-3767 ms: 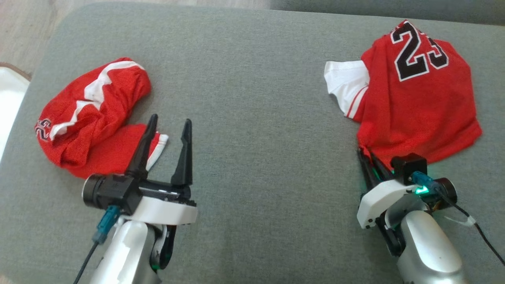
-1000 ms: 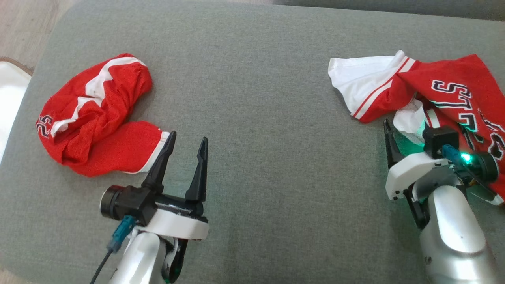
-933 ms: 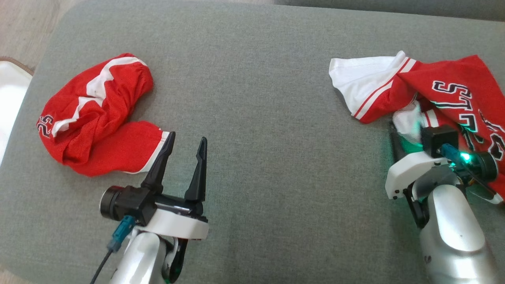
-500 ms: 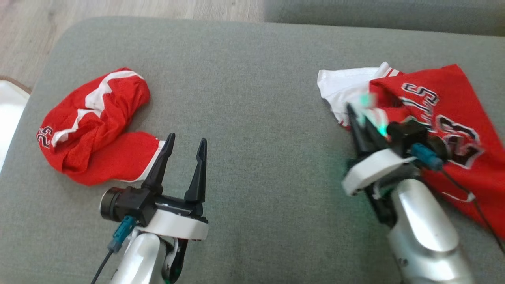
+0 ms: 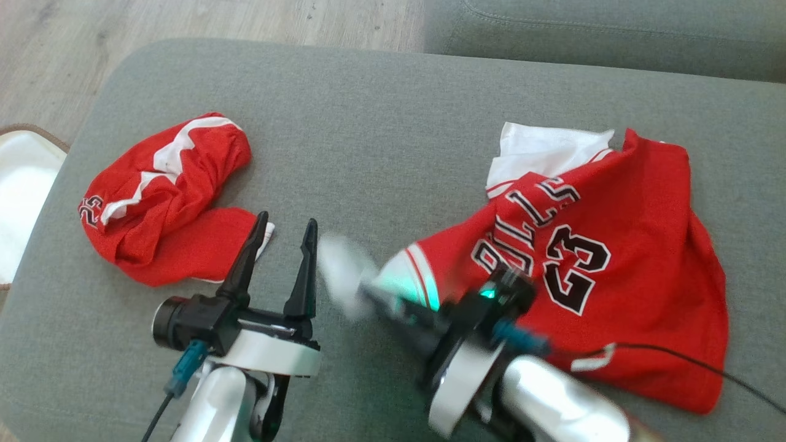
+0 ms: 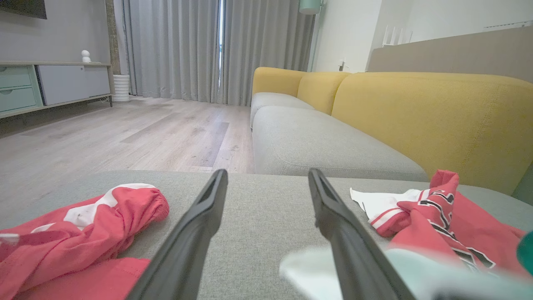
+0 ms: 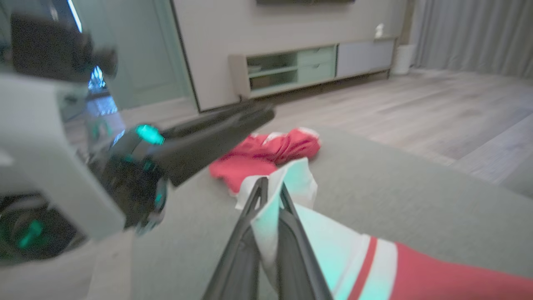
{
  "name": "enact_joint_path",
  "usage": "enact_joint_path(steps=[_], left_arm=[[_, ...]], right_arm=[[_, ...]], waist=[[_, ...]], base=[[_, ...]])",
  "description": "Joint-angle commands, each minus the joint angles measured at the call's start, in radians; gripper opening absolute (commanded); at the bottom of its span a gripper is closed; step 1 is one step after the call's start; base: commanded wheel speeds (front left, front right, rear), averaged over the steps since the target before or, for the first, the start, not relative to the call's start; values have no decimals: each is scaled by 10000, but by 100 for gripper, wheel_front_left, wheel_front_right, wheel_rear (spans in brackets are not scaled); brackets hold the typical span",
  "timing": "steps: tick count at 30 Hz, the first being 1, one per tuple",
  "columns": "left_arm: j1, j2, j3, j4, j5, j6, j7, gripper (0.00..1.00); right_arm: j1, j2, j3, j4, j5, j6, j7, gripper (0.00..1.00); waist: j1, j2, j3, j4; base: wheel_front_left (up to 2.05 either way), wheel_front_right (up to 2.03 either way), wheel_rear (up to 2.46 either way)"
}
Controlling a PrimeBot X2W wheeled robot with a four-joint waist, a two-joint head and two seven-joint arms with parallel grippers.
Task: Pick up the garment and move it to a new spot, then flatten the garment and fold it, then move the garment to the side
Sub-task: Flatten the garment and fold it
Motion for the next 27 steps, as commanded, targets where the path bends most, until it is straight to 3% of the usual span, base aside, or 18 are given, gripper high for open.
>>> enact_joint_path(steps=[1, 4, 8, 12, 13, 14, 20, 24, 27], left_arm=[[-97, 20, 441, -327, 24, 29, -65, 100], [-42, 20, 515, -317, 39, 31, -65, 100], [12, 20, 651, -328, 107, 38, -65, 100], [63, 20, 729, -408, 169, 19, -65, 100], [63, 20, 729, -408, 169, 19, -65, 100], [99, 20, 750, -492, 182, 14, -65, 100], [184, 20, 791, -728, 182, 22, -65, 100], [267, 20, 790, -840, 167, 45, -65, 100], [325, 20, 792, -868, 157, 53, -65, 100]], right_arm=[[-417, -98, 911, -89, 201, 67, 53, 100], [-635, -286, 1885, 234, 664, 67, 3, 100], [-777, -385, 1578, 634, 971, 67, -372, 100], [-527, -479, -315, 946, 883, 67, -733, 100], [-527, -479, -315, 946, 883, 67, -733, 100], [-247, -494, -1633, 1030, 605, 67, -855, 100], [1025, -215, -5550, 959, -761, 67, -978, 100], [1974, 250, -7186, 589, -1488, 67, -929, 100], [2506, 545, -7825, 255, -1850, 67, -824, 100]], waist=[[1, 0, -23, 22], [1, 0, -59, -10], [1, 0, -127, -191], [1, 0, -240, -459], [1, 0, -240, -459], [1, 0, -295, -593], [1, 0, -425, -952], [1, 0, -435, -1183], [1, 0, -445, -1356]], base=[[0, 0, 0], [0, 0, 0], [0, 0, 0], [0, 0, 0], [0, 0, 0], [0, 0, 0], [0, 0, 0], [0, 0, 0], [0, 0, 0]])
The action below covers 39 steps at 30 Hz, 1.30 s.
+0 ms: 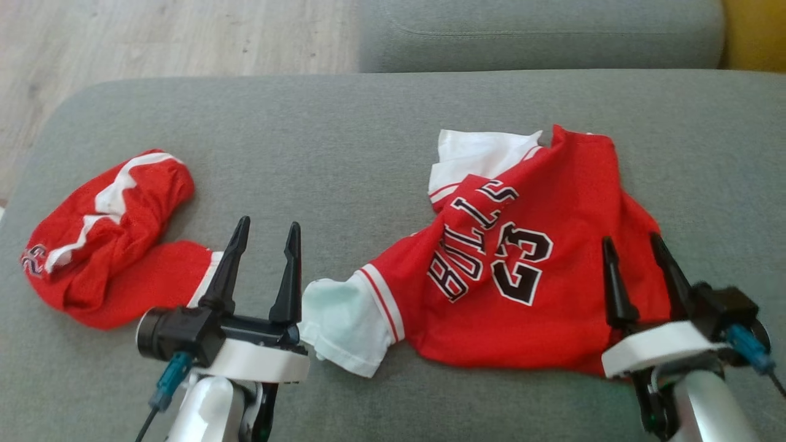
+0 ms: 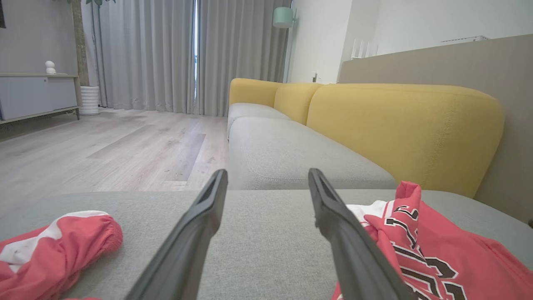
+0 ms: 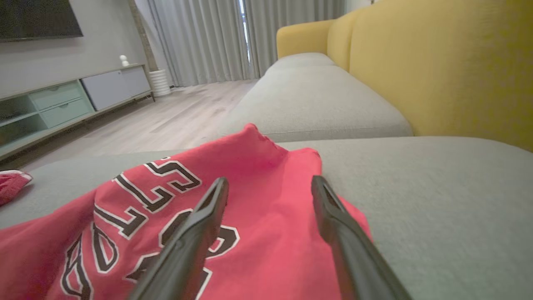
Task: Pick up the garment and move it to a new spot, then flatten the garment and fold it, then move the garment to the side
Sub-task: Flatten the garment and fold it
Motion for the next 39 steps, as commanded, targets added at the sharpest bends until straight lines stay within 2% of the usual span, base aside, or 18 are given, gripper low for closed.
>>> enact_joint_path(steps=[1, 7, 12, 20, 25, 30, 31, 32, 39], left_arm=[[-86, 18, 305, -366, 53, 53, -65, 100], [-97, 18, 249, -353, 72, 23, -65, 100], [-304, 18, 110, -411, 26, 17, -65, 100], [-720, 18, -154, -432, -200, 61, -65, 100], [-1030, 18, -443, -455, -516, 153, -65, 100], [-1222, 18, -831, -495, -907, 326, -65, 100], [-1253, 18, -915, -504, -975, 358, -65, 100], [-1253, 18, -915, -504, -975, 358, -65, 100], [-1445, 18, -1414, -596, -1371, 578, -65, 100]], right_arm=[[-192, 71, 118, -456, -128, 67, 22, 100], [-35, 282, -111, -1049, -435, 67, 278, 100], [-676, 292, 40, -1636, -701, 67, 655, 100], [-2919, -454, 980, -2031, -753, 67, 2021, 100], [-4529, -1218, 1901, -1092, -595, 67, 3557, 100], [-5719, -1796, 3005, 530, 335, 67, 5723, 100], [-5938, -1891, 3123, 856, 619, 67, 6194, 100], [-5938, -1891, 3123, 856, 619, 67, 6194, 100], [-7103, -2850, 4098, 2609, 1387, 67, 8782, 100]], waist=[[0, 0, -6, -101], [0, 0, 53, -265], [0, 0, 333, -78], [0, 0, 1059, 735], [0, 0, 1479, 1426], [0, 0, 1781, 2076], [0, 0, 1827, 2196], [0, 0, 1827, 2196], [0, 0, 2100, 2915]], base=[[0, 0, 0], [0, 0, 0], [0, 0, 0], [0, 0, 0], [0, 0, 0], [0, 0, 0], [0, 0, 0], [0, 0, 0], [0, 0, 0]])
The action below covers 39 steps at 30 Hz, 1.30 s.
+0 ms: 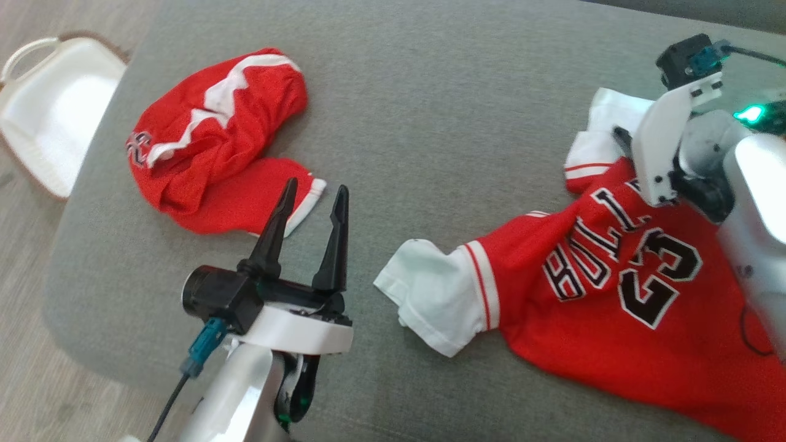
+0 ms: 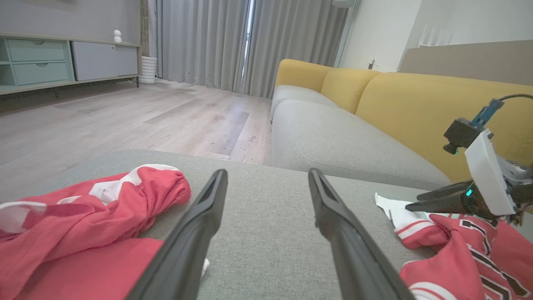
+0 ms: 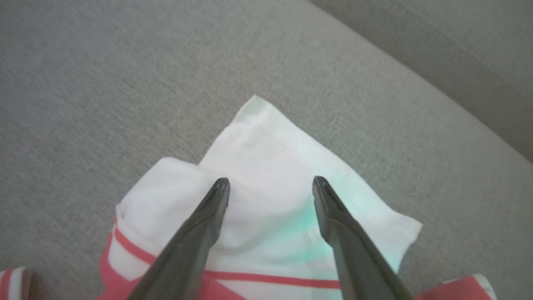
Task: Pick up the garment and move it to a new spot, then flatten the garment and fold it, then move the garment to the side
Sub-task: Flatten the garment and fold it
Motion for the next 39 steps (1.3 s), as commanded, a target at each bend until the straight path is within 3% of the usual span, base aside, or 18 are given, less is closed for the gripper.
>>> enact_joint_path(steps=[1, 7, 14, 15, 16, 23, 28, 37, 39], left_arm=[[-418, 37, 193, -369, -64, 76, -65, 100], [-477, 37, -23, -395, -177, 180, -65, 100], [-561, 37, -82, -458, -218, 216, -65, 100], [-575, 37, -93, -461, -221, 217, -65, 100], [-589, 37, -105, -467, -226, 219, -65, 100], [-687, 37, -164, -475, -301, 225, -65, 100], [-769, 37, -241, -517, -382, 242, -65, 100], [-882, 37, -382, -647, -511, 277, -65, 100], [-889, 37, -404, -669, -528, 279, -65, 100]], right_arm=[[-279, -133, 222, -98, 126, 67, 420, 100], [-586, -551, 591, 460, 803, 67, 1910, 100], [-676, -579, 669, 657, 1180, 67, 2270, 100], [-671, -561, 672, 680, 1281, 67, 2382, 63], [-681, -553, 702, 633, 1357, 67, 2394, 0], [-1106, -627, 864, 111, 1570, 67, 1257, 0], [-1991, -537, 897, 60, 1429, 67, -614, 0], [-4070, -128, 605, 1302, 348, 67, -4373, 0], [-4302, -100, 549, 1486, 160, 67, -4797, 0]], waist=[[-2, 0, 163, 279], [-2, 0, 283, 573], [-2, 0, 528, 710], [-2, 0, 557, 724], [-2, 0, 585, 737], [-2, 0, 724, 826], [-2, 0, 832, 924], [-2, 0, 1099, 1242], [-2, 0, 1132, 1287]], base=[[0, 0, 0], [0, 0, 0], [0, 0, 0], [0, 0, 0], [0, 0, 0], [0, 0, 0], [0, 0, 0], [0, 0, 0], [0, 0, 0]])
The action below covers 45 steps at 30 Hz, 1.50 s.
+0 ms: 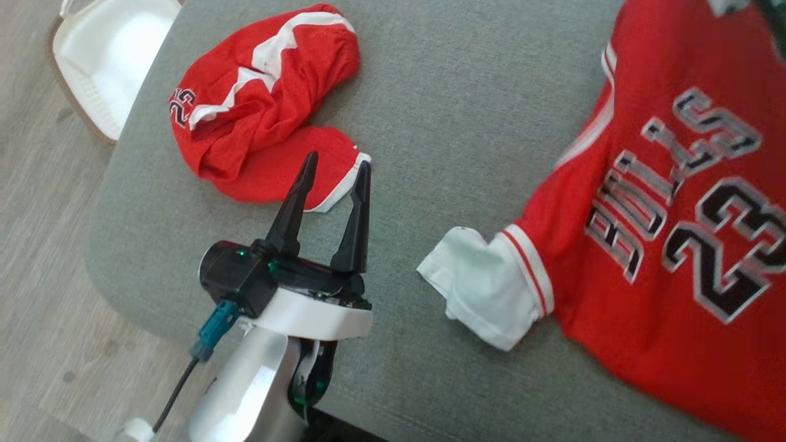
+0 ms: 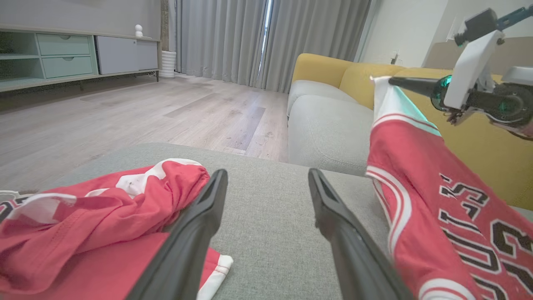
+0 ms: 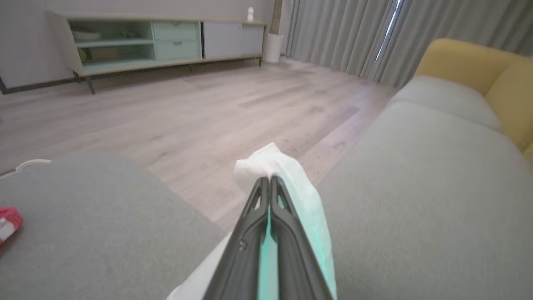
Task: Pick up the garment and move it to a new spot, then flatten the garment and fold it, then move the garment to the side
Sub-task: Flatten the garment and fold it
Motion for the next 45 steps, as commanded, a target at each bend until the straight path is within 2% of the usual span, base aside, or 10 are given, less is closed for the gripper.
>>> enact_joint_path(steps=[1, 5, 6, 7, 17, 23, 28, 35, 39, 45], left_arm=[[-246, 62, 228, -361, -30, 30, -65, 100], [-226, 62, 174, -372, -57, 59, -65, 100], [-216, 62, 169, -366, -51, 64, -65, 100], [-206, 62, 164, -361, -44, 69, -65, 100], [-153, 62, 427, -221, 291, 55, -65, 100], [34, 62, 1025, -86, 710, -61, -65, 100], [341, 62, 1566, -13, 1035, -182, -65, 100], [834, 62, 2102, 58, 1368, -328, -65, 100], [1004, 62, 2247, 78, 1450, -365, -65, 100], [1335, 62, 2418, 187, 1566, -435, -65, 100]], right_arm=[[-408, 230, -45, -238, -133, 67, -271, 0], [-1233, 475, -232, 810, -922, 67, -1884, 0], [-1275, 539, -125, 1123, -1017, 67, -1851, 85], [-1322, 611, -31, 1394, -1057, 67, -1823, 100], [-1013, 1008, -369, 2975, -950, 67, -3229, 100], [98, 1269, -387, 2782, -518, 67, -3856, 100], [1433, 1256, -504, 1896, -164, 67, -4017, 100], [4137, 1459, -1807, -309, -93, 67, -4038, 100], [5514, 1751, -2610, -1252, -469, 67, -4039, 100], [8091, 2756, -4099, -3042, -1360, 67, -4040, 100]], waist=[[-1, 0, 47, 61], [-1, 0, 115, 199], [-1, 0, 113, 205], [-1, 0, 110, 209], [-1, 0, -330, -295], [-1, 0, -965, -1076], [-1, 0, -1583, -1779], [-1, 0, -2319, -2589], [-1, 0, -2533, -2876], [-1, 0, -2857, -3343]], base=[[0, 0, 0], [0, 0, 0], [0, 0, 0], [0, 0, 0], [0, 0, 0], [0, 0, 0], [0, 0, 0], [0, 0, 0], [0, 0, 0], [0, 0, 0]])
